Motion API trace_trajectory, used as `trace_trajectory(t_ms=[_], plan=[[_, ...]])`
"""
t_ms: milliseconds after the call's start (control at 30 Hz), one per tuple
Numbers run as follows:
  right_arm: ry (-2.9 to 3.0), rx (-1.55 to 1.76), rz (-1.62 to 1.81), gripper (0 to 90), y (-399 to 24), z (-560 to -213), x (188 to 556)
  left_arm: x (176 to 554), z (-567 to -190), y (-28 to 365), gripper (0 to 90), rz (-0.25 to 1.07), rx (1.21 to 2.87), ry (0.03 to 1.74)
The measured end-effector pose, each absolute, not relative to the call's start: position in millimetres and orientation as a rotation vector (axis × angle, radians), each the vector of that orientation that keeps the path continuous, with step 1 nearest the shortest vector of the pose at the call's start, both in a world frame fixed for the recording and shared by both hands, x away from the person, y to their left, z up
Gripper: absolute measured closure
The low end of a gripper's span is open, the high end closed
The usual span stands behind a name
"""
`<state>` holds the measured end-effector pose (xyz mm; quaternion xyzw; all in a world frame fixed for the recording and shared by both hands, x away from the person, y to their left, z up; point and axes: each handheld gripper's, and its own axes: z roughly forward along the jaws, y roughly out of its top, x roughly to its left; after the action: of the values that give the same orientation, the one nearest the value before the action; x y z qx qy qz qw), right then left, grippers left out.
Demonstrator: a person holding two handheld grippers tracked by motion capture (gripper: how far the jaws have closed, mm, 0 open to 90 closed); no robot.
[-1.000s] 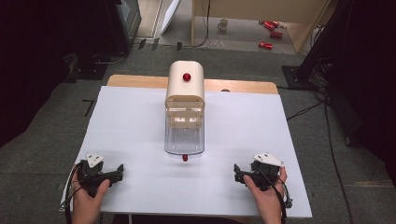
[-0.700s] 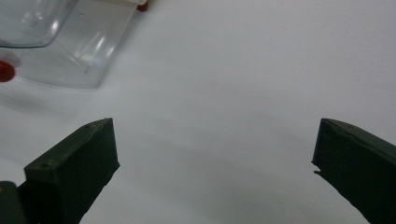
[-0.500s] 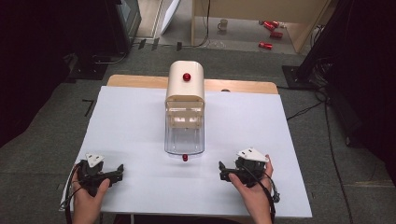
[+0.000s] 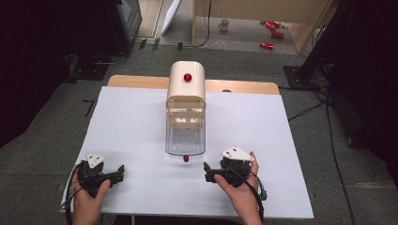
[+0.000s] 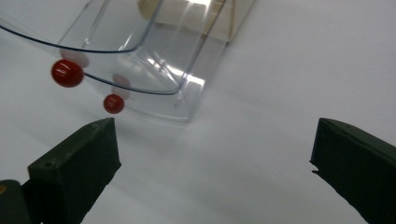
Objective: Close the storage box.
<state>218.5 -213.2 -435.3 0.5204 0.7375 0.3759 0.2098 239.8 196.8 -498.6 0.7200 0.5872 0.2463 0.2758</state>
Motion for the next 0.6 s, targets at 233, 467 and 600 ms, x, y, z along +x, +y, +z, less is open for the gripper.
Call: trace_trajectory(t_ms=[233, 467, 600], plan=[[2.061, 1.408, 1.073, 6.9, -193.6, -433.8, 218.3, 239.8, -498.6, 196.8, 0.0, 0.662, 1.935, 1.578], [2.088, 1.393, 1.103, 7.5, -179.7, -435.2, 220.2, 239.8, -498.5, 196.8, 0.0, 0.661, 1.935, 1.578], [2.082, 1.374, 1.133, 20.3, -172.2, -433.7, 218.8, 239.9, -498.6, 196.8, 0.0, 0.661, 1.935, 1.578]])
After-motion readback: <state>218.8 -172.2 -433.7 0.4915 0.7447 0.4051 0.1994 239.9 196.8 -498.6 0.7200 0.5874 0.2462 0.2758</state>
